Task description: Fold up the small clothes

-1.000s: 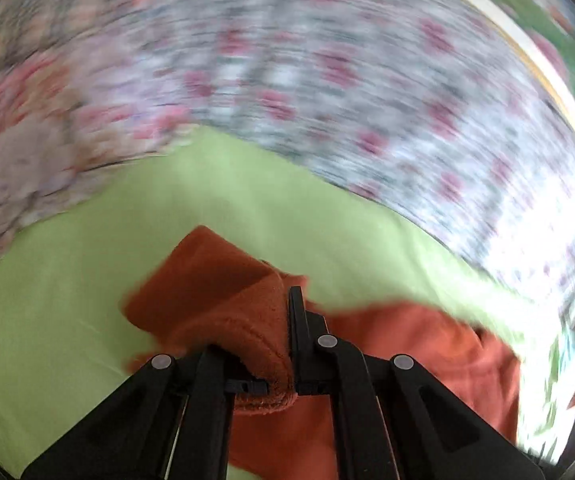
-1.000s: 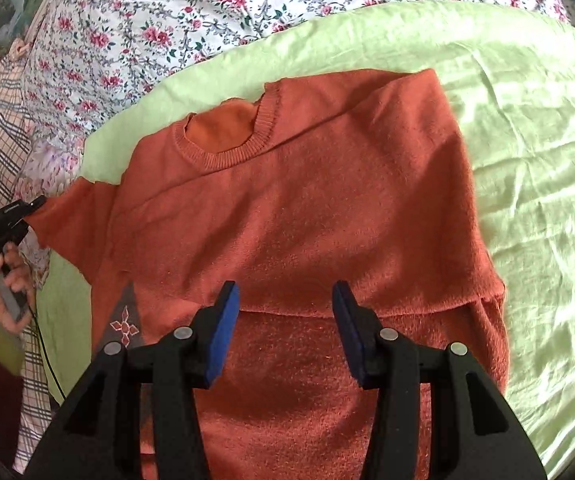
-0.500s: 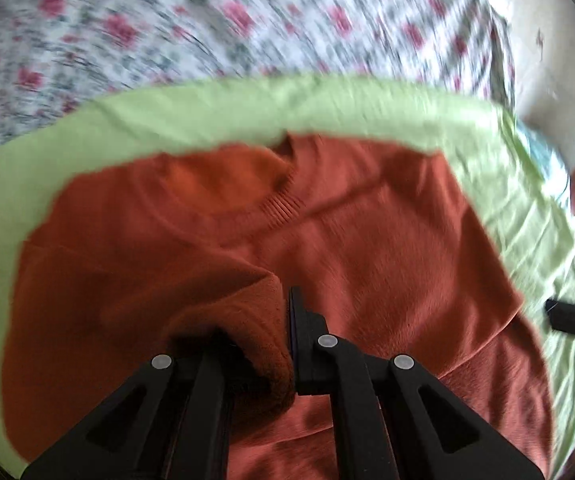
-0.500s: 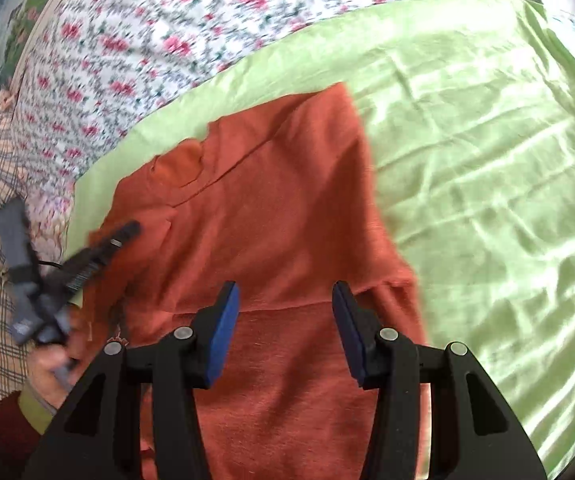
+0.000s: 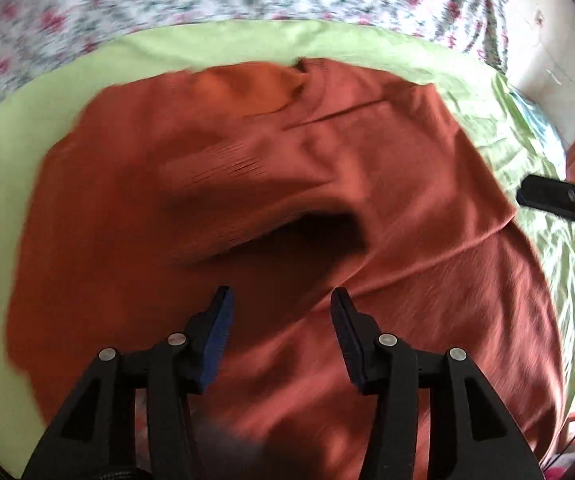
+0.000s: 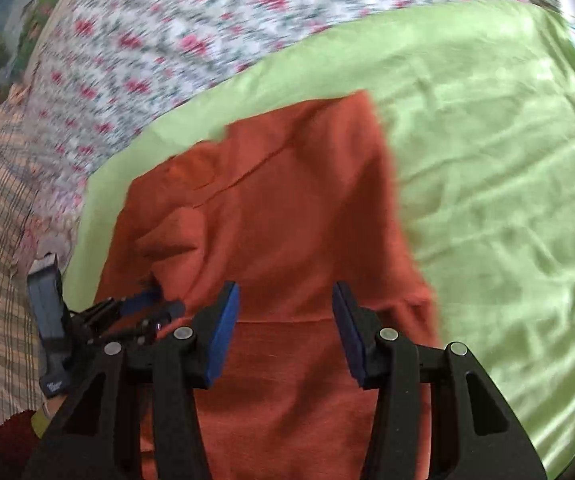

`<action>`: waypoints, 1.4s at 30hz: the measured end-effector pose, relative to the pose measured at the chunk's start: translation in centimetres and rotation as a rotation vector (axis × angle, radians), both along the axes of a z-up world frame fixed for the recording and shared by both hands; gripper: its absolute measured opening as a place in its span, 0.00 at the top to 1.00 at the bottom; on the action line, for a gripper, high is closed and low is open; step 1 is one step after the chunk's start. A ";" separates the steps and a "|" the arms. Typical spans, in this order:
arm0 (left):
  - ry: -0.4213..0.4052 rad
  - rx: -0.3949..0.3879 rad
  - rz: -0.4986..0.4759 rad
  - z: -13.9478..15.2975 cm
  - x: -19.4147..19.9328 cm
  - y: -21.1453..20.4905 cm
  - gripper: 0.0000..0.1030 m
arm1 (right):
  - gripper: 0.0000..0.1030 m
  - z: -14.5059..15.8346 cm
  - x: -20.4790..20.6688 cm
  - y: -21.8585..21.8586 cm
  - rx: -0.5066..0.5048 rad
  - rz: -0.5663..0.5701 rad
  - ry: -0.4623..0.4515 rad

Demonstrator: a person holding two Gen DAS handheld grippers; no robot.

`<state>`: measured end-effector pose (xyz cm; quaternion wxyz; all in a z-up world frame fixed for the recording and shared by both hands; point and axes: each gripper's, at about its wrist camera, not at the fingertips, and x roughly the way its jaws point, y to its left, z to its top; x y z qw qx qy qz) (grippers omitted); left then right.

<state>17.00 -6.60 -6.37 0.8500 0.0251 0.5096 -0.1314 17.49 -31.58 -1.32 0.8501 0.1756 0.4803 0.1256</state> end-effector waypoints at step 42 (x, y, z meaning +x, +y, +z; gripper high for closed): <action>0.071 -0.050 0.610 -2.2 1.8 20.4 0.49 | 0.64 -5.4 4.5 -0.4 0.169 -0.180 0.062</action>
